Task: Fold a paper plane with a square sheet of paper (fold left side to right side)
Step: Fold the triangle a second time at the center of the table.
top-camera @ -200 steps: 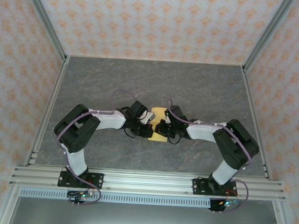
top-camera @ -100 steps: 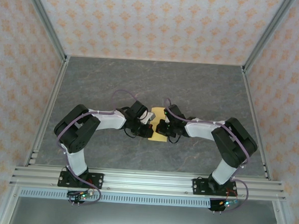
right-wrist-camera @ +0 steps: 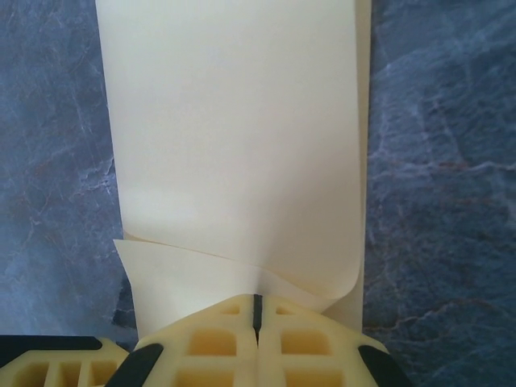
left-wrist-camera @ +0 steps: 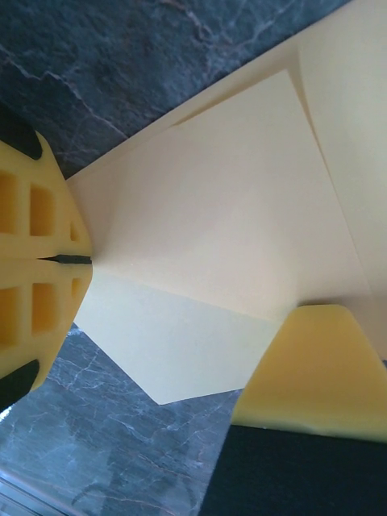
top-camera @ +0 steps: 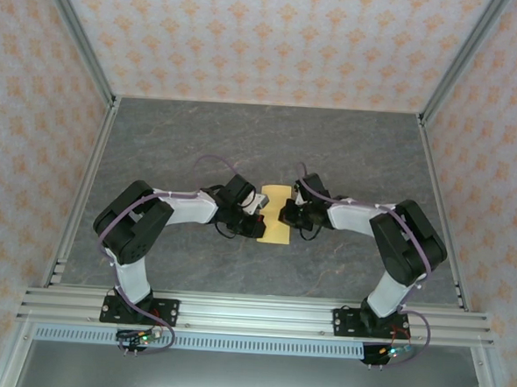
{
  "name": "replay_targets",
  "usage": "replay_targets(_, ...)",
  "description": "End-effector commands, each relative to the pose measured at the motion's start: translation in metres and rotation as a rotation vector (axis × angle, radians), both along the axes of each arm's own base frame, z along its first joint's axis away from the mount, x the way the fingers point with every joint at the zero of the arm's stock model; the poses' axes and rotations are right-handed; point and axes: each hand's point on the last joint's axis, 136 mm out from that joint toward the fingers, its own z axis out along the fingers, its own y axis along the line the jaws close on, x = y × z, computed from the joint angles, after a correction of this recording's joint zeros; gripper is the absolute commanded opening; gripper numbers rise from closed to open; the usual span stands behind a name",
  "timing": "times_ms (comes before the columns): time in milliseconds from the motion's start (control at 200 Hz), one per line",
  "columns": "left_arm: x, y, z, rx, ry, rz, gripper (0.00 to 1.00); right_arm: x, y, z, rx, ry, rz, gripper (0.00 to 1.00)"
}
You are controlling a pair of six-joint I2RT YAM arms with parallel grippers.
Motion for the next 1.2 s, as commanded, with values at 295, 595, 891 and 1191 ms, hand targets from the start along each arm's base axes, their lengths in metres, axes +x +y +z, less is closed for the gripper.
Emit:
replay_targets(295, -0.025, 0.028, -0.033, 0.149, 0.078, 0.017, 0.0, 0.037, -0.062, -0.019, -0.104, -0.002, -0.124, 0.0)
replay_targets(595, -0.016, 0.02, -0.02, 0.104, 0.048, 0.025, 0.01, 0.038, -0.058, 0.04, -0.056, -0.146, -0.118, 0.0)
replay_targets(891, -0.012, 0.013, -0.011, 0.084, 0.033, 0.023, 0.02, 0.012, 0.004, 0.037, 0.111, -0.085, -0.032, 0.0)
replay_targets(1191, -0.004, 0.001, 0.008, 0.023, 0.004, 0.018, 0.06, 0.005, 0.005, -0.005, 0.005, 0.027, -0.028, 0.0)
